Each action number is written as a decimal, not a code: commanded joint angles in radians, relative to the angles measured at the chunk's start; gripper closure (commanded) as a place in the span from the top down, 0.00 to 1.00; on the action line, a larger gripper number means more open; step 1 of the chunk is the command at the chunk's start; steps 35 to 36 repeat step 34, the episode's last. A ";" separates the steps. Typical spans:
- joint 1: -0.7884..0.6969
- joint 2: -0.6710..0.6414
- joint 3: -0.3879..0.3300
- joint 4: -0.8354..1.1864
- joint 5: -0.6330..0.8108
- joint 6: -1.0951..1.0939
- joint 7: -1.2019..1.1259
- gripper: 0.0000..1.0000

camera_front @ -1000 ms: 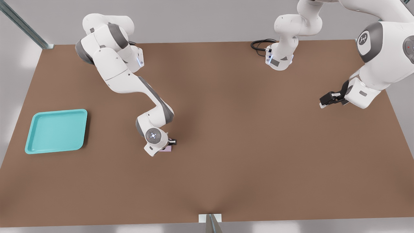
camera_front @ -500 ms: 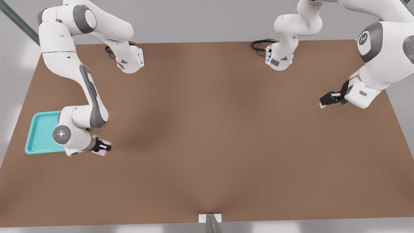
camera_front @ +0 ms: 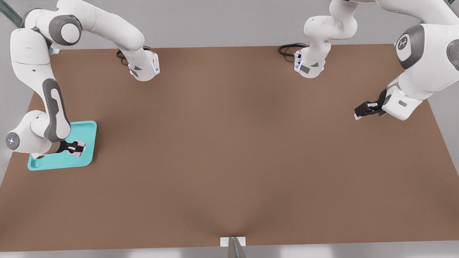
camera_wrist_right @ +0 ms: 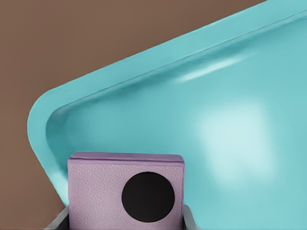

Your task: Keep left arm still and place phone on the tray with right arm

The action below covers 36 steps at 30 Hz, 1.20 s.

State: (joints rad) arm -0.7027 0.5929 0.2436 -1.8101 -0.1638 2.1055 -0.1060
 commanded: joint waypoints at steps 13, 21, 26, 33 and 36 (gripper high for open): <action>0.071 -0.114 0.729 0.416 -0.218 -0.432 0.333 1.00; 0.739 -0.582 -0.196 0.350 0.129 -0.621 0.146 1.00; 0.762 -0.412 -0.250 0.405 0.138 -0.564 0.069 1.00; 0.775 -0.380 -0.253 0.356 0.135 -0.444 0.071 1.00; 0.773 -0.380 -0.253 0.356 0.135 -0.444 0.071 1.00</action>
